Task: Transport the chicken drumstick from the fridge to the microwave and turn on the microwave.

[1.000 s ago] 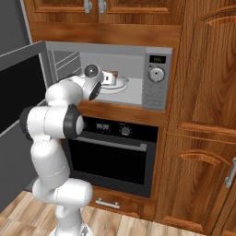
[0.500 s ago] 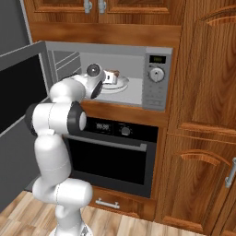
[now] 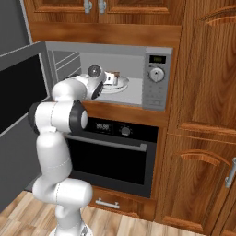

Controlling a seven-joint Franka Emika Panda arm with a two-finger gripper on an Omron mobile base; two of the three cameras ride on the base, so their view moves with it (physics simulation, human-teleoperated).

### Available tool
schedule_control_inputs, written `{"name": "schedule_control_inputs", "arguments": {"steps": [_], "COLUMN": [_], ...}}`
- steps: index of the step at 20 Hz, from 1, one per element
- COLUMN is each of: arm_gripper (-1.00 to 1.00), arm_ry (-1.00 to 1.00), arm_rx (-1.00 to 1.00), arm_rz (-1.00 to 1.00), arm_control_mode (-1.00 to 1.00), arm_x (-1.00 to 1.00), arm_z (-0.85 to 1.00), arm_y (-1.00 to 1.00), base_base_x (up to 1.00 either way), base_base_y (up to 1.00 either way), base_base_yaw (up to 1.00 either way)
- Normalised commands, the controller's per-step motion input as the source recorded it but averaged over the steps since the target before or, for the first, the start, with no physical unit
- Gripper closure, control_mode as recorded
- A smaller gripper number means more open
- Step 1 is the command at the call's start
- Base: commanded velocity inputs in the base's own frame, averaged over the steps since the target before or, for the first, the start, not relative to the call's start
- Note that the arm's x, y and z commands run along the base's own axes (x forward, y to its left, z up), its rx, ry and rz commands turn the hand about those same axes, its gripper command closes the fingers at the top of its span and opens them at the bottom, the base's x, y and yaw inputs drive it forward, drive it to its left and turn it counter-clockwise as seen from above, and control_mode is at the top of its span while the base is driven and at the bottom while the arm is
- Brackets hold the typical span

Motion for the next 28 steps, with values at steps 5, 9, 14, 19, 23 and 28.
{"name": "schedule_control_inputs", "arguments": {"steps": [5, 9, 14, 19, 23, 28], "arm_gripper": [1.00, 1.00, 1.00, 1.00, 1.00, 1.00], "arm_ry": [0.00, 0.00, 0.00, 0.00, 0.00, 0.00], "arm_rx": [0.00, 0.00, 0.00, 0.00, 0.00, 0.00], "arm_rz": [0.00, 0.00, 0.00, 0.00, 0.00, 0.00], "arm_control_mode": [-1.00, -1.00, -1.00, -1.00, -1.00, -1.00], "arm_x": [0.10, 0.16, 0.19, 0.18, 0.14, 0.05], "arm_z": [-0.06, -0.04, -0.05, -0.02, -0.03, -0.06], "arm_y": [0.00, 0.00, 0.00, 0.00, 0.00, 0.00], "base_base_x": [0.00, 0.00, 0.00, 0.00, 0.00, 0.00], "base_base_y": [0.00, 0.00, 0.00, 0.00, 0.00, 0.00], "base_base_yaw": [0.00, 0.00, 0.00, 0.00, 0.00, 0.00]}}
